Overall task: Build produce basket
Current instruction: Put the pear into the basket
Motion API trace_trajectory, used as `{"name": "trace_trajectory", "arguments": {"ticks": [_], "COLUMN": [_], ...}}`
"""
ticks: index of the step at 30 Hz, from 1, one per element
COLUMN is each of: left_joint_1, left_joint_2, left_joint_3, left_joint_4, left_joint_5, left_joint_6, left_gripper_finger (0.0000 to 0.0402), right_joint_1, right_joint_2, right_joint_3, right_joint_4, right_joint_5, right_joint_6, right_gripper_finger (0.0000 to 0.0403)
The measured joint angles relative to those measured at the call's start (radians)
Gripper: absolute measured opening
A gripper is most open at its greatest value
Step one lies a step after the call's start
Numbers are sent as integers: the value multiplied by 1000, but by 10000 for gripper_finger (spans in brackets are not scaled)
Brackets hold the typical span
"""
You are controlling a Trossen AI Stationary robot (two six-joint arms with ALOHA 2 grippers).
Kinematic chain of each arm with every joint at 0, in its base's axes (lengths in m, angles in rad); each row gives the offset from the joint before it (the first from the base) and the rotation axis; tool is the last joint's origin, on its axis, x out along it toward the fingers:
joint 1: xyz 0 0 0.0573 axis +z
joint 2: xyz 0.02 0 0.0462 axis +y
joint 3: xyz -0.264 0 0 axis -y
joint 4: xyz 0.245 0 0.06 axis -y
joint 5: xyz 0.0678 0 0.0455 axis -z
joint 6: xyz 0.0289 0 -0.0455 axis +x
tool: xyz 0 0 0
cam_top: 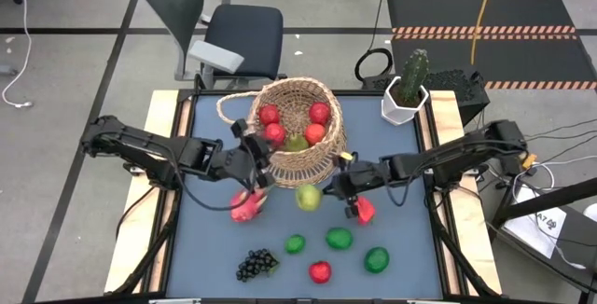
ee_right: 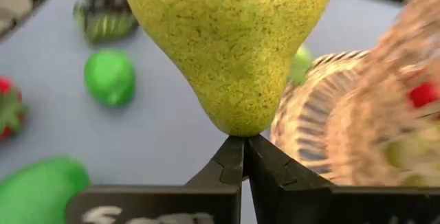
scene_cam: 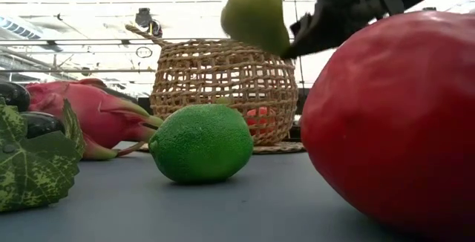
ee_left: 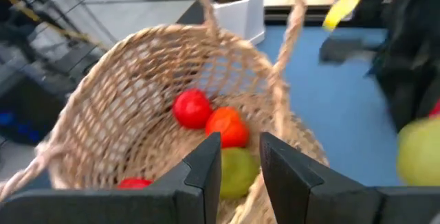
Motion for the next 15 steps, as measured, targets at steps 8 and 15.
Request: {"name": "trace_trajectory", "arguments": {"ticks": [8, 15], "left_joint_1": [-57, -141], "left_joint_2": [-47, -168], "left_joint_3": [0, -58], "left_joint_4": [-110, -84], "left_joint_5": [-93, -189], "left_joint_6": [-66, -70], "left_gripper_finger": [101, 101], "right_joint_1": [34, 29], "right_joint_2": [-83, -82], "right_joint_3": [96, 244], "right_joint_4": [-11, -75], "right_joint_5": [162, 308], "right_joint_6": [26, -45], "right_gripper_finger": [1, 0]}}
